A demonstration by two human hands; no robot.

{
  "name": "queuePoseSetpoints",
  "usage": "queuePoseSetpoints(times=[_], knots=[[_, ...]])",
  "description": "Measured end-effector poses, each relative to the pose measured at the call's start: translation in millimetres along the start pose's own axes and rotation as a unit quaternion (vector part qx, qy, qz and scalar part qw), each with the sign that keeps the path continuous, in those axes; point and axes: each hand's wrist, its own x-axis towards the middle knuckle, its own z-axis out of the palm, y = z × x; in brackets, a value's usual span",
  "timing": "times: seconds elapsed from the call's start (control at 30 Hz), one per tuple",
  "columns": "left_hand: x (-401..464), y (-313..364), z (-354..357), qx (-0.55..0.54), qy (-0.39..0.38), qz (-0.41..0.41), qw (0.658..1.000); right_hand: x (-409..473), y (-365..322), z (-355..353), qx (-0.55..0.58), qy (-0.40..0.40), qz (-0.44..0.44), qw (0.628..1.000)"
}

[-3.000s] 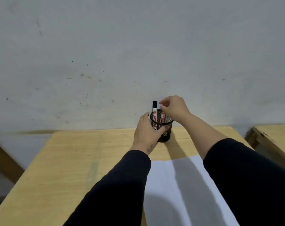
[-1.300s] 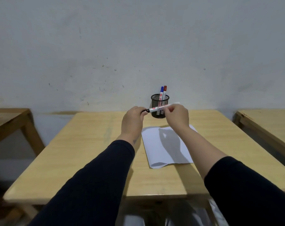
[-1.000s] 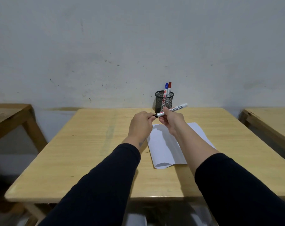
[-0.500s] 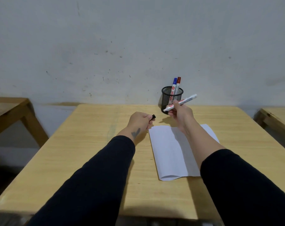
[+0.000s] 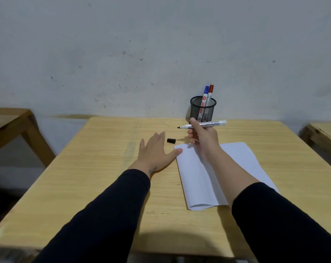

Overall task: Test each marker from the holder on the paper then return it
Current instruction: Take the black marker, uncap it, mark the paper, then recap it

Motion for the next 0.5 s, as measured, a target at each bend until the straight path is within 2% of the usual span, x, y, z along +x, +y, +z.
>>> queuePoseSetpoints(times=[0.1, 0.33, 0.43, 0.5], knots=[[-2, -7, 4, 0.061, -0.018, 0.015, 0.998, -4, 6, 5, -0.024, -0.023, -0.012, 0.999], [-1, -7, 6, 0.085, -0.014, 0.018, 0.996, 2, 16, 2, -0.046, -0.083, -0.017, 0.995], [0, -8, 6, 0.085, -0.016, 0.019, 0.996, 6, 20, 6, -0.104, -0.057, -0.051, 0.992], [1, -8, 7, 0.087, -0.012, 0.018, 0.996, 8, 25, 7, -0.185, -0.027, -0.082, 0.979]])
